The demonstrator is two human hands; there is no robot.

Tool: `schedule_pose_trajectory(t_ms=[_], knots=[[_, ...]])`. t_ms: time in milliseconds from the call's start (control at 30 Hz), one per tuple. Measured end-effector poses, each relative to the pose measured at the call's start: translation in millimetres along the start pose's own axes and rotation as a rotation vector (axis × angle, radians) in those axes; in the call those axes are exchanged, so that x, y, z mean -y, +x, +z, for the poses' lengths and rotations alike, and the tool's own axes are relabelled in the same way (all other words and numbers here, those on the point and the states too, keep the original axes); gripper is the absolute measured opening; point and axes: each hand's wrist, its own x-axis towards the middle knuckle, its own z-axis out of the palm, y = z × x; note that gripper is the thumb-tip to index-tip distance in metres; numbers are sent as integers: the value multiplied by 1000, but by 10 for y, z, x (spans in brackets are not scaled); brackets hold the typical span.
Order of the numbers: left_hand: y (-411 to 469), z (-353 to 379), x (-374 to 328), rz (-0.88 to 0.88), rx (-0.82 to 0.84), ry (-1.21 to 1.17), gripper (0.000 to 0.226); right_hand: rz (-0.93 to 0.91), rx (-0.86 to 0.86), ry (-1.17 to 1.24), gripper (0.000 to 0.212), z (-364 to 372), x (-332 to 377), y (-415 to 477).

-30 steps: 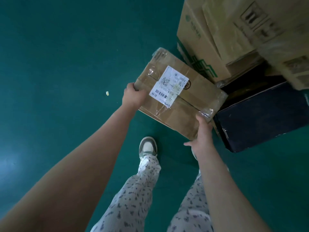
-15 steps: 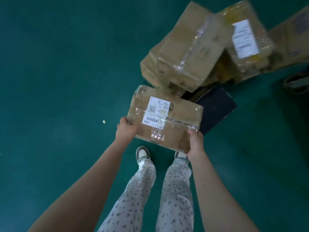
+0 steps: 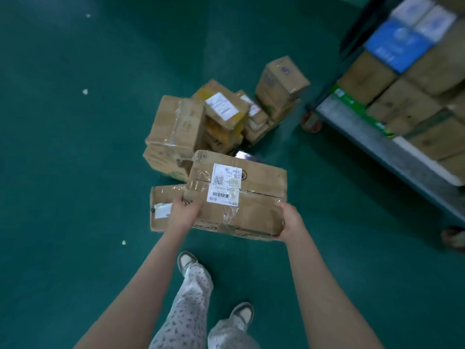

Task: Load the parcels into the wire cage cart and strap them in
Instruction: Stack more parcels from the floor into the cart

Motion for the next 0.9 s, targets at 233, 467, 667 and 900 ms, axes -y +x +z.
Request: schedule_pose_trajectory(t_ms=[233, 467, 667, 900], knots=[[-1068, 485, -562, 300, 134, -2, 48, -136, -23, 112, 36, -1225, 379, -969], [-1898, 925, -1226, 588, 342, -58, 48, -432, -185, 272, 47, -2079, 671, -1828], [-2097, 1249, -1780, 721, 450, -73, 44, -567, -292, 412, 41, -2410, 973, -2195], [-2020, 1532, -2370, 772, 540, -37, 39, -641, -357, 566, 50, -2475, 1368, -2250]])
